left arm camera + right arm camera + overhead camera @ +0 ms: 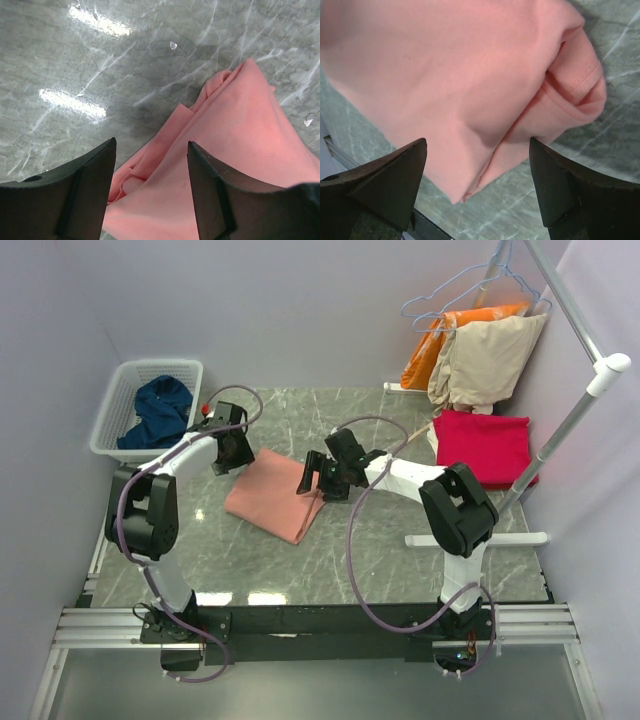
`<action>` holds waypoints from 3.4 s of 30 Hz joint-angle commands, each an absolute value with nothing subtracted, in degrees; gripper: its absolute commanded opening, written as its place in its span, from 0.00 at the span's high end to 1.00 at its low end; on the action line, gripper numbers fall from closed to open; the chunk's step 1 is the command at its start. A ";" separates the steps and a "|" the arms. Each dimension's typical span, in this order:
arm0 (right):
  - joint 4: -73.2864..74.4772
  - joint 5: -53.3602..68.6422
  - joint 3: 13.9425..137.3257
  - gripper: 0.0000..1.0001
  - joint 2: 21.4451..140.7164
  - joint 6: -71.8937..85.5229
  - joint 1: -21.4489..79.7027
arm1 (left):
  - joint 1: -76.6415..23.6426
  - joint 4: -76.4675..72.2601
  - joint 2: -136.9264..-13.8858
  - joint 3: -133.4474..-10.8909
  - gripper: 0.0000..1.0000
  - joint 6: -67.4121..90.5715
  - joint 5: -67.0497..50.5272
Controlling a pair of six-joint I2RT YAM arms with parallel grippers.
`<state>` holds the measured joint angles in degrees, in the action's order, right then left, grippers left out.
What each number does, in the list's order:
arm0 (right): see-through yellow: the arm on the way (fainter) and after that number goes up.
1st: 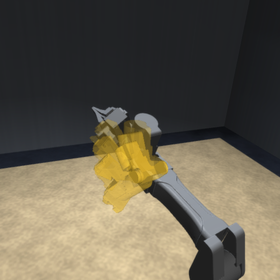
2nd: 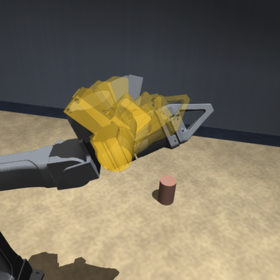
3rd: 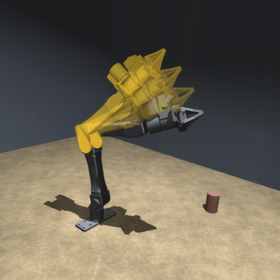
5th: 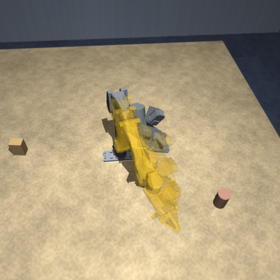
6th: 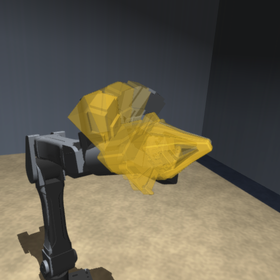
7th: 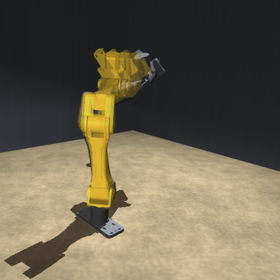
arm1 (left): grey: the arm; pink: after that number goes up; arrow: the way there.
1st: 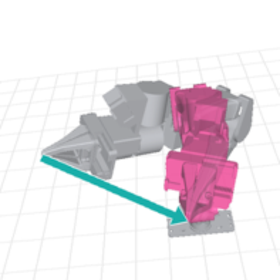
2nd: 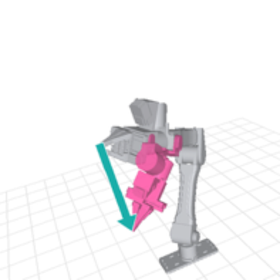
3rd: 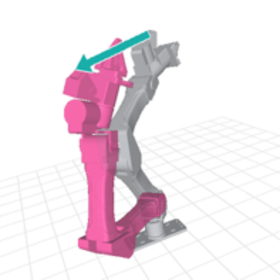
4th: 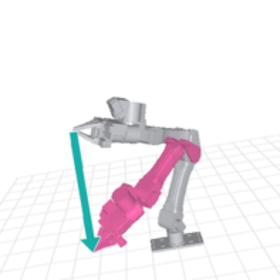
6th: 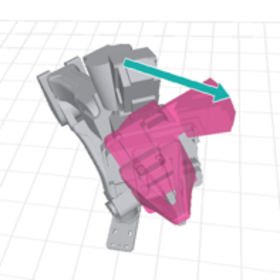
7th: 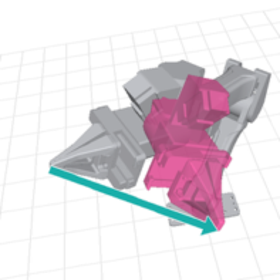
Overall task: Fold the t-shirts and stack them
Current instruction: Neatly place the folded tshirt to the corner
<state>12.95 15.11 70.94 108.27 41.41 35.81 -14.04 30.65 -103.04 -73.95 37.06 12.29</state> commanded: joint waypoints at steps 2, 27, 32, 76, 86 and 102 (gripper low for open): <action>10.99 15.12 72.07 0.12 110.30 43.06 36.82 | -13.10 30.76 -98.18 -76.29 0.36 36.04 12.30; 16.53 10.98 67.59 0.14 106.60 43.24 38.94 | -10.81 33.31 -94.31 -82.35 0.34 34.80 11.78; 11.70 14.23 70.39 0.14 111.26 43.51 38.85 | -10.46 33.75 -93.52 -82.44 0.34 34.89 11.25; 38.48 -11.32 91.58 1.00 118.04 37.00 29.89 | -8.88 36.39 -86.13 -79.98 0.33 35.07 9.05; 43.85 -18.44 93.68 1.00 113.21 30.86 24.09 | -8.88 37.26 -87.36 -82.26 0.33 34.89 8.61; 49.13 -38.40 96.85 1.00 103.72 24.00 14.33 | -8.70 37.71 -88.33 -83.41 0.33 33.84 9.67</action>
<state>47.94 -29.02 93.82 109.78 26.02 17.19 -8.97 38.02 -88.38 -81.36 35.16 8.88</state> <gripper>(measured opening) 0.070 0.666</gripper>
